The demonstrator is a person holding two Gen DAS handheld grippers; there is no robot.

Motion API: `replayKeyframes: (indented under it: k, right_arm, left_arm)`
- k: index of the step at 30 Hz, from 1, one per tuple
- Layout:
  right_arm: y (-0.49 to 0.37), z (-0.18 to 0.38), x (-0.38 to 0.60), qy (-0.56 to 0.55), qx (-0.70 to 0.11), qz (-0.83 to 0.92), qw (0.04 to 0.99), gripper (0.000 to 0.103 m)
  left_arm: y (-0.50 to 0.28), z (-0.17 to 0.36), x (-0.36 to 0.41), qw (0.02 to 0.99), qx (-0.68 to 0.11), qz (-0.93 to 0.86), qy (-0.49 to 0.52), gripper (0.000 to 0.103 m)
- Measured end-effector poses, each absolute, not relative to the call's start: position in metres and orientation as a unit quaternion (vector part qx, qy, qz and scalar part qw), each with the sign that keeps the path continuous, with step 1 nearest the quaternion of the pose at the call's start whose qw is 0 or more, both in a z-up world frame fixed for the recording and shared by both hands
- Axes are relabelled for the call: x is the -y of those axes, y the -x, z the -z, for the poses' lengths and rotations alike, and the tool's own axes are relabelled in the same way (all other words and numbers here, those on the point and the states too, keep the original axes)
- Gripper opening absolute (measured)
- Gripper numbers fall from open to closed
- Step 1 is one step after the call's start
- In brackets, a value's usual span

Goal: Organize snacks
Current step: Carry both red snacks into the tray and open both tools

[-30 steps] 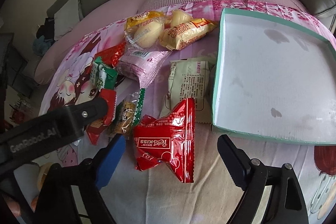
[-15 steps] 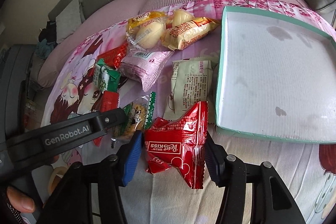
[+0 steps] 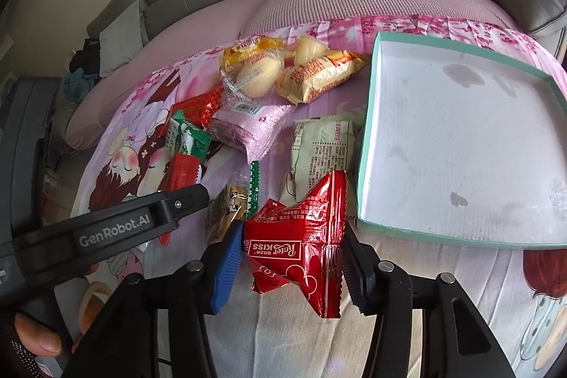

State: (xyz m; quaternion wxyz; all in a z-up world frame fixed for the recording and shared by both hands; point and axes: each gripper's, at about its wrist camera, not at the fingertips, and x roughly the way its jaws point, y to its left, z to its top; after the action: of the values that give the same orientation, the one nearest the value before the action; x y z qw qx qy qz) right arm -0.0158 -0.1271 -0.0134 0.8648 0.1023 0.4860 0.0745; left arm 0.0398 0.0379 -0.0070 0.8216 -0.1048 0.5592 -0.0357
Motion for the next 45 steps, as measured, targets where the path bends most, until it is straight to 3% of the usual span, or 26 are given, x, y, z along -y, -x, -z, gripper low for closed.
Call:
replayKeyframes:
  k: [23, 35, 45]
  right_arm:
    - [0.004, -0.055, 0.154, -0.1, -0.401, -0.024, 0.91, 0.054]
    - [-0.038, -0.066, 0.23, -0.124, -0.387, 0.086, 0.909, 0.055]
    - [-0.049, -0.036, 0.331, -0.159, -0.391, 0.189, 0.887, 0.055]
  left_arm:
    - [-0.06, -0.03, -0.013, 0.847, -0.523, 0.054, 0.079, 0.063]
    - [-0.095, -0.061, 0.074, 0.856, -0.498, 0.135, 0.029, 0.063]
    - [-0.127, -0.045, 0.175, 0.841, -0.497, 0.211, -0.032, 0.063]
